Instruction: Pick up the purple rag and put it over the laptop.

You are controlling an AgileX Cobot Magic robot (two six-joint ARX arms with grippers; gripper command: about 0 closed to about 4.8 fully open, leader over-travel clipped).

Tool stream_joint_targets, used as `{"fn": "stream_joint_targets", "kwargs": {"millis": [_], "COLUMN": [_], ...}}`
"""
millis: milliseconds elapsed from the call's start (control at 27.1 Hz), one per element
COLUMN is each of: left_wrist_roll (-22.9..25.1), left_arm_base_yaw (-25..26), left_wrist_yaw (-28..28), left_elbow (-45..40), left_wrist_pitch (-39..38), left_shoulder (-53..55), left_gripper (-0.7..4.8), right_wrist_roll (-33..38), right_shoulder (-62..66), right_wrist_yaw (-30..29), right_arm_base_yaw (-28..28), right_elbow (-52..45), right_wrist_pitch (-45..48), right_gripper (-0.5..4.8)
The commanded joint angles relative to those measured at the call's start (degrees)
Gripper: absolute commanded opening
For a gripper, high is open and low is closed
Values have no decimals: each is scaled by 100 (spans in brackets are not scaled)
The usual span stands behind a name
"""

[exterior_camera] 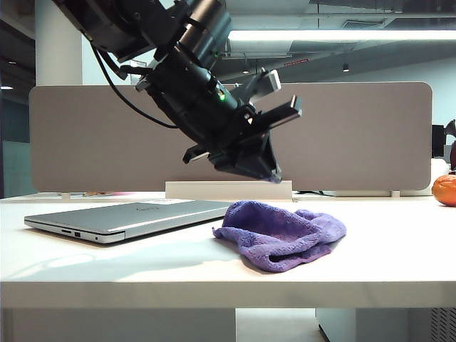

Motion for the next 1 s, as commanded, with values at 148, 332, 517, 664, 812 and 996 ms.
{"fn": "stream_joint_targets", "kwargs": {"millis": [148,332,517,664,812,996], "left_wrist_roll": [24,24,20,15,2,4], "left_arm_base_yaw": [-57,-101,-101,-175,-306,-439], "left_wrist_yaw": [-87,-81,-66,-90,-179,-256], "left_elbow": [125,120,120,120,120,120], "left_wrist_pitch": [-125,-476,-509,-343,-199,-105], "left_shoulder": [59,59,59,168,363,621], "left_gripper": [-5,97,231,375,471,472], "right_wrist_roll": [2,2,4,4,7,7], "right_shoulder": [-7,-7,-7,-7,-7,-7], "right_wrist_yaw": [20,17,11,0,0,-2], "right_arm_base_yaw": [0,0,2,2,2,2], "right_elbow": [-20,-20,-20,-20,-20,-20], "right_wrist_pitch": [103,103,101,103,101,98], "right_gripper": [22,22,22,22,22,22]}}
